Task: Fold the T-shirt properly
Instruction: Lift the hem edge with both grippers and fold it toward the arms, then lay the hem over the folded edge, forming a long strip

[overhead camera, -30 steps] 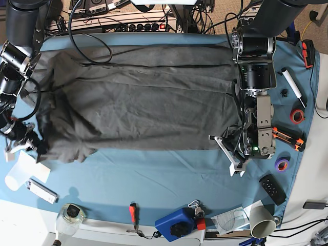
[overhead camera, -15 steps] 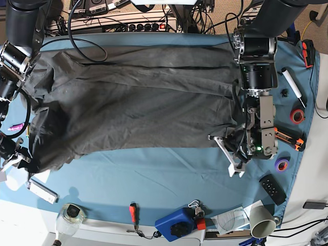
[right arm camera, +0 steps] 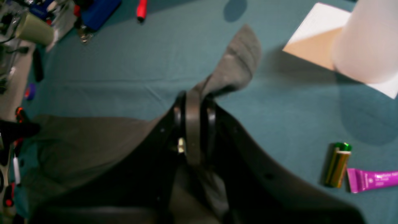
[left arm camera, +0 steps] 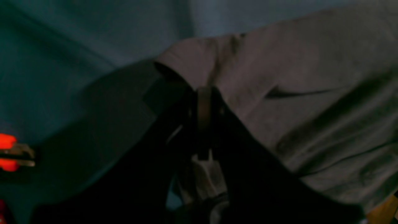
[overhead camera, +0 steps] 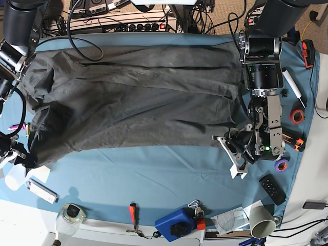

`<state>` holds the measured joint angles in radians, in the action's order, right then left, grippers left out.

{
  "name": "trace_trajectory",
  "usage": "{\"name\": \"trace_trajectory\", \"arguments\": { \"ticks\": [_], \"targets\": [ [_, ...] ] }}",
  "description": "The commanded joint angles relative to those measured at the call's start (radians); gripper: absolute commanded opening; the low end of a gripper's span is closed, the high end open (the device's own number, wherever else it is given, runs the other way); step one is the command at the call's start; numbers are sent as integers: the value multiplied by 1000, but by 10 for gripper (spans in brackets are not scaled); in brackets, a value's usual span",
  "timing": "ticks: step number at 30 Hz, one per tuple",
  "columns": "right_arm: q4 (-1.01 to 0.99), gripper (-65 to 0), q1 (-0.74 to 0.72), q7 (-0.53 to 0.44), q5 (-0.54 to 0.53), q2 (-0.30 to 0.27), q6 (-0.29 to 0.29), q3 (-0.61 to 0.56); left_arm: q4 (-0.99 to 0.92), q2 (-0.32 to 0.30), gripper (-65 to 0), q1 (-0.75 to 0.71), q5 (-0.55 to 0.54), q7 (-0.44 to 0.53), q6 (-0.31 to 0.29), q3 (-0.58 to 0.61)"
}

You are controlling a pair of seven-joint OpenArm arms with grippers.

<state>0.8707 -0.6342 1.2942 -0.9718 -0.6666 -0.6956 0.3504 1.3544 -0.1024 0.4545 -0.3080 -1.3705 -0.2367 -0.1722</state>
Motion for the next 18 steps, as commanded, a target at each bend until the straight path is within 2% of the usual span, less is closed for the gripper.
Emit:
{"name": "trace_trajectory", "arguments": {
  "ticks": [1,10,18],
  "targets": [
    [19,-650,-31,-13,-40,-35,-3,4,32,-3,-650,27,-10,1,-2,-1],
    [19,-650,-25,46,-64,-45,-3,4,117,-4,-650,-31,-68,-7,-47,-1],
    [19,-650,-25,95,-64,-46,-3,4,237,-15,-650,-126,-107,10,-47,-51]
  ]
}}
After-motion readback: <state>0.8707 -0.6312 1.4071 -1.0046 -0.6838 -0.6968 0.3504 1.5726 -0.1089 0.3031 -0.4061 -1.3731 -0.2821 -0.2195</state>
